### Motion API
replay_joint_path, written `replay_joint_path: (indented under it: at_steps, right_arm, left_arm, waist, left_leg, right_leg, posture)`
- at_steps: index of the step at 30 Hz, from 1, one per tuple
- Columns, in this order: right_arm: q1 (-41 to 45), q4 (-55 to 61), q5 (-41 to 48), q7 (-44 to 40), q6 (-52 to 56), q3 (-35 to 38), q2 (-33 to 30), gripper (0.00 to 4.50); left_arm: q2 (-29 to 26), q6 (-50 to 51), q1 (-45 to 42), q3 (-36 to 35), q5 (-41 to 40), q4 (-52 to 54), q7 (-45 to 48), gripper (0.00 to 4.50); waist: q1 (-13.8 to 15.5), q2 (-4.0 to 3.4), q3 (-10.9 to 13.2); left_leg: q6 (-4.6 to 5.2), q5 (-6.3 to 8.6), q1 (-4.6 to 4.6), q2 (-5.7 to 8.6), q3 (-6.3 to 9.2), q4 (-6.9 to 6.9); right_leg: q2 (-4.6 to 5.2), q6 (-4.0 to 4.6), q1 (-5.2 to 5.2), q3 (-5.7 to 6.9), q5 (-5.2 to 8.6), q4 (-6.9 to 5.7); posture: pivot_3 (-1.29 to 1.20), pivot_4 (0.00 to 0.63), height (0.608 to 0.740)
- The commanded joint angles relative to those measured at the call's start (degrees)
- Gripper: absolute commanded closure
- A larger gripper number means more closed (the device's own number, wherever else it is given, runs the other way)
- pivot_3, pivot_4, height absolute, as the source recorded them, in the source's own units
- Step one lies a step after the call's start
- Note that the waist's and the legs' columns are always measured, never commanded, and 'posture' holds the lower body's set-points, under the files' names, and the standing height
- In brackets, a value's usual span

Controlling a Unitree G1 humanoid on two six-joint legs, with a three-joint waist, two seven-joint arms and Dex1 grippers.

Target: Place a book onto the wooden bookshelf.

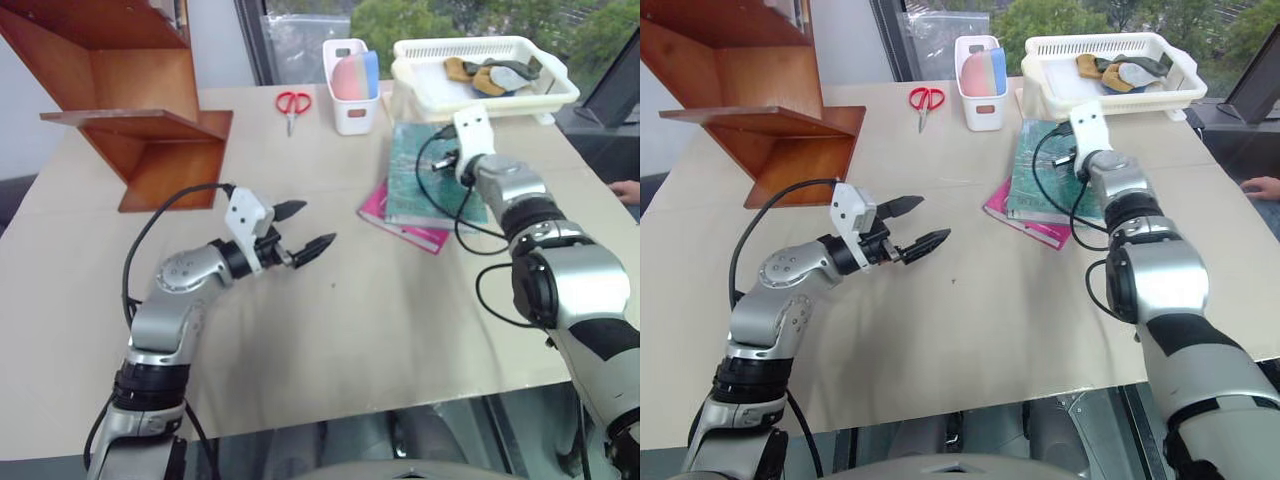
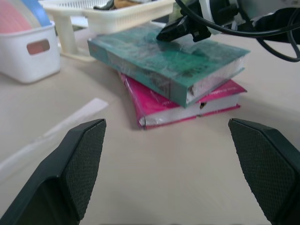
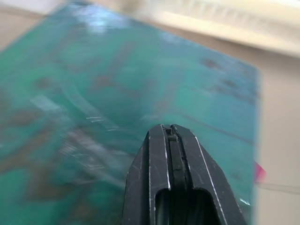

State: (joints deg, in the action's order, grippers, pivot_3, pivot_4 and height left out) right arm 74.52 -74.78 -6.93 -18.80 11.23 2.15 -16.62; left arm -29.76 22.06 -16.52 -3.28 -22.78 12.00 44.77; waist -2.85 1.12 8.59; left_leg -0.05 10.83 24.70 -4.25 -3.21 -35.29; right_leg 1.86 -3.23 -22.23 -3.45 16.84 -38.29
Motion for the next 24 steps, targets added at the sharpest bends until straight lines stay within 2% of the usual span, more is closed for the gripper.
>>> replay_joint_path:
  at_steps: [1, 12, 17, 24]
  right_arm:
    - [-1.98, -1.52, -0.49, -5.80, 0.53, -0.90, 1.16, 4.43]
    - [2.13, 0.25, 8.69, 7.87, -1.64, 11.46, -7.32, 4.43]
    - [2.98, -1.23, 9.99, 7.90, 1.15, 13.60, -9.65, 4.43]
    - [2.89, -2.55, 12.31, 4.26, 3.45, 16.67, -9.05, 4.43]
  left_arm:
    - [-0.68, 0.08, 0.64, -2.09, -1.33, 3.76, -0.92, 0.00]
    - [-0.85, 1.32, 1.55, -1.99, -2.15, 5.41, -1.62, 0.00]
    - [-0.64, 1.23, 1.52, -1.75, -2.22, 5.50, -1.79, 0.00]
    - [-0.62, 1.02, 2.44, -2.21, -2.25, 6.07, -2.64, 0.00]
  waist:
    - [-0.01, 0.00, 0.00]
    - [0.89, -0.07, 0.16]
    - [0.26, -0.10, 0.18]
    - [0.37, -0.11, 0.19]
  left_leg:
    - [0.00, 0.00, -0.01, 0.00, 0.00, -0.01]
    - [0.00, 0.00, 0.06, 0.05, 0.02, -0.08]
    - [0.00, 0.00, 0.06, 0.01, -0.13, 0.01]
    - [0.00, 0.00, 0.09, 0.00, -0.39, 0.04]
  right_leg:
    - [0.00, 0.00, 0.01, 0.01, 0.00, -0.03]
    - [0.07, 0.00, -0.03, 0.06, 0.00, -0.18]
    - [0.01, 0.00, -0.14, -0.14, 0.00, -0.09]
    - [0.00, -0.01, -0.37, -0.43, -0.01, -0.19]
  posture:
    - [0.00, 0.150, 0.740]
    - [0.00, 0.150, 0.740]
    - [0.00, 0.150, 0.740]
    - [0.00, 0.150, 0.740]
